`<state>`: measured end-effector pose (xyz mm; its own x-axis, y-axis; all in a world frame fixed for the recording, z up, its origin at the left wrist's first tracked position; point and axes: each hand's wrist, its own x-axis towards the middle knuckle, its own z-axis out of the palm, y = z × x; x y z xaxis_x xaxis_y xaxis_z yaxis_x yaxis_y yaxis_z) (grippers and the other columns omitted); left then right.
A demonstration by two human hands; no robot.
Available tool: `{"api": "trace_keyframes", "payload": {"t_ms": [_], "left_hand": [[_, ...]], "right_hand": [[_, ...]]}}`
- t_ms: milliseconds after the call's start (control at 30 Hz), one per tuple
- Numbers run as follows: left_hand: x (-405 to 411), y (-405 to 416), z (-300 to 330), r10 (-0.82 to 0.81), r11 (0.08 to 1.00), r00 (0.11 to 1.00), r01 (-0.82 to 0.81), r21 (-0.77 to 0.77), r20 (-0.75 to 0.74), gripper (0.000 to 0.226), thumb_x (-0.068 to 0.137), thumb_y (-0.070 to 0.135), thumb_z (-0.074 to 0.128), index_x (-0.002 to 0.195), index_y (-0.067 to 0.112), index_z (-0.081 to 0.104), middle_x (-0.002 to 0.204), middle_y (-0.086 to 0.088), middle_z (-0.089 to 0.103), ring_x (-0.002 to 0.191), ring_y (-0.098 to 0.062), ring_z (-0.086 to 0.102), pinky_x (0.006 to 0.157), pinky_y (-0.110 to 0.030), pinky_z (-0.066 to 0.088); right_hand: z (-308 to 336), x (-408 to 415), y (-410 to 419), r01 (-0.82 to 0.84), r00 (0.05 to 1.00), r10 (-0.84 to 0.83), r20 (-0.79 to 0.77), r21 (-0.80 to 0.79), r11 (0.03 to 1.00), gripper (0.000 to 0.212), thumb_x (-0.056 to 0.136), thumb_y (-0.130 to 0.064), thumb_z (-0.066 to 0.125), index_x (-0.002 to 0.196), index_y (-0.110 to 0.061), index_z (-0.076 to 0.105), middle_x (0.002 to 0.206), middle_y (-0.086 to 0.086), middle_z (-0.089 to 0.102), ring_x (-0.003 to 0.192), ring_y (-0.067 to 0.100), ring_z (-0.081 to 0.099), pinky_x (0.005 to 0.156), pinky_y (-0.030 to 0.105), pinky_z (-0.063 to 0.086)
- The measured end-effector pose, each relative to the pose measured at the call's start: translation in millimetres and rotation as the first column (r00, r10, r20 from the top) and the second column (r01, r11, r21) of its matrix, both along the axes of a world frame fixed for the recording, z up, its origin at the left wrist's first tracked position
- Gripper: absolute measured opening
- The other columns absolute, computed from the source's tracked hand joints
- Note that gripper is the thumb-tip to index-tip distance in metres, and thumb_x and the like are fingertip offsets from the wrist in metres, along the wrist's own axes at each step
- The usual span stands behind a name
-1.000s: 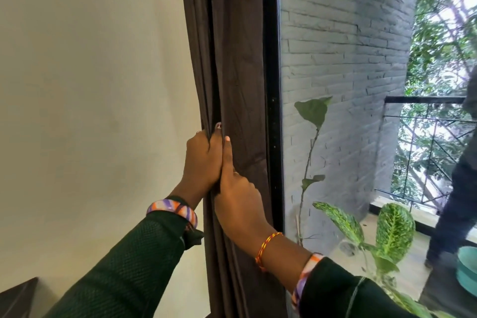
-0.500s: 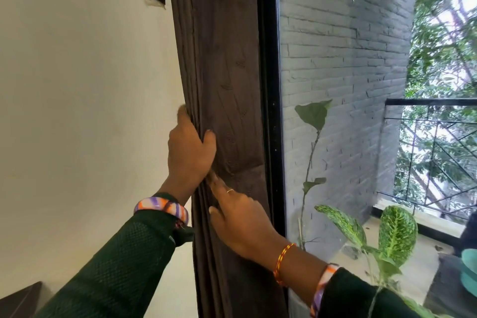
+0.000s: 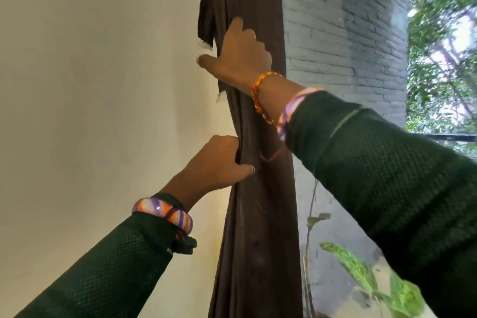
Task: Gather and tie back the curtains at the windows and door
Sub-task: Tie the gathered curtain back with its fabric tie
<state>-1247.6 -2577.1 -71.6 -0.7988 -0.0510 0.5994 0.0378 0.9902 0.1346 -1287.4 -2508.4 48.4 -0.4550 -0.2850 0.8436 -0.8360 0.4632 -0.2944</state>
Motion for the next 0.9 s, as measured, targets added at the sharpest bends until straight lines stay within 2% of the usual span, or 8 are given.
{"api": "trace_keyframes", "payload": {"t_ms": [167,267,367,467,567,733,867,900], "left_hand": [[-3.8,6.6,9.0,-0.034,0.989,0.998,0.04,-0.141,0.048,0.031,0.081,0.039,0.062,0.075,0.01,0.052,0.073,-0.004,0.053,0.07,-0.02,0.051,0.059,-0.029,0.033],[-1.8,5.8,13.3,-0.065,0.981,0.996,0.074,-0.179,0.059,0.035,0.081,0.046,0.06,0.067,0.017,0.046,0.062,0.007,0.045,0.062,-0.014,0.046,0.055,-0.026,0.031],[7.2,-2.7,41.7,0.013,0.982,0.995,0.007,-0.19,0.104,0.052,0.079,0.061,0.054,0.067,0.011,0.056,0.06,0.004,0.055,0.057,-0.011,0.051,0.06,-0.031,0.047],[12.1,-20.5,94.9,0.053,0.998,0.978,-0.047,0.034,-0.201,0.042,0.082,0.05,0.059,0.077,0.009,0.068,0.075,-0.005,0.071,0.072,-0.019,0.066,0.076,-0.035,0.053],[11.6,-29.6,145.7,0.23,0.966,0.771,-0.108,0.233,-0.594,0.028,0.084,0.037,0.06,0.1,0.015,0.064,0.1,-0.006,0.069,0.098,-0.024,0.062,0.085,-0.026,0.043],[-11.2,-15.4,193.2,0.099,0.912,0.875,0.111,0.396,-0.474,0.055,0.084,0.045,0.059,0.128,0.014,0.047,0.126,-0.011,0.055,0.111,-0.029,0.054,0.092,-0.038,0.048],[-11.2,20.4,189.8,0.217,0.942,0.508,0.116,0.316,-0.834,0.03,0.091,0.037,0.052,0.087,0.007,0.06,0.078,-0.004,0.059,0.072,-0.016,0.054,0.059,-0.008,0.034],[-10.7,28.9,182.3,0.176,0.944,0.506,0.157,0.291,-0.844,0.032,0.093,0.033,0.05,0.076,0.007,0.059,0.066,-0.003,0.055,0.061,-0.013,0.051,0.051,-0.004,0.031]], "right_hand": [[7.9,-15.3,-4.8,0.202,0.977,-0.191,-0.092,0.124,0.971,0.084,0.087,-0.015,0.058,0.147,0.002,0.002,0.139,0.02,0.039,0.126,0.032,0.046,0.097,0.037,0.042],[7.7,-27.6,1.6,0.164,0.983,-0.149,-0.104,0.157,0.974,0.078,0.089,-0.005,0.049,0.149,-0.002,0.0,0.134,0.021,0.044,0.122,0.036,0.049,0.097,0.039,0.042],[7.1,-35.0,15.6,0.046,0.997,-0.037,-0.063,0.153,0.987,0.077,0.089,-0.004,0.046,0.15,-0.008,-0.001,0.129,0.024,0.049,0.115,0.041,0.052,0.093,0.043,0.043],[6.3,-42.3,29.2,-0.035,0.998,0.04,-0.044,0.107,0.994,0.077,0.087,-0.001,0.045,0.15,-0.011,0.002,0.117,0.026,0.057,0.103,0.042,0.057,0.086,0.044,0.047],[4.9,-46.9,40.3,-0.094,0.994,0.098,-0.043,0.084,0.992,0.077,0.086,0.001,0.045,0.15,-0.012,0.004,0.11,0.027,0.059,0.095,0.041,0.059,0.081,0.043,0.05],[7.6,-48.4,47.4,-0.184,0.982,0.185,-0.027,0.06,0.981,0.076,0.087,0.003,0.043,0.15,-0.017,0.007,0.107,0.023,0.059,0.092,0.037,0.06,0.082,0.044,0.053],[10.8,-53.2,52.1,-0.204,0.978,0.206,-0.03,0.058,0.977,0.075,0.088,0.001,0.044,0.15,-0.02,0.009,0.103,0.02,0.06,0.088,0.034,0.061,0.081,0.047,0.054],[11.1,-54.9,54.3,-0.209,0.977,0.211,-0.033,0.054,0.976,0.073,0.088,0.001,0.045,0.15,-0.02,0.011,0.1,0.019,0.06,0.085,0.033,0.062,0.079,0.046,0.055]]}}
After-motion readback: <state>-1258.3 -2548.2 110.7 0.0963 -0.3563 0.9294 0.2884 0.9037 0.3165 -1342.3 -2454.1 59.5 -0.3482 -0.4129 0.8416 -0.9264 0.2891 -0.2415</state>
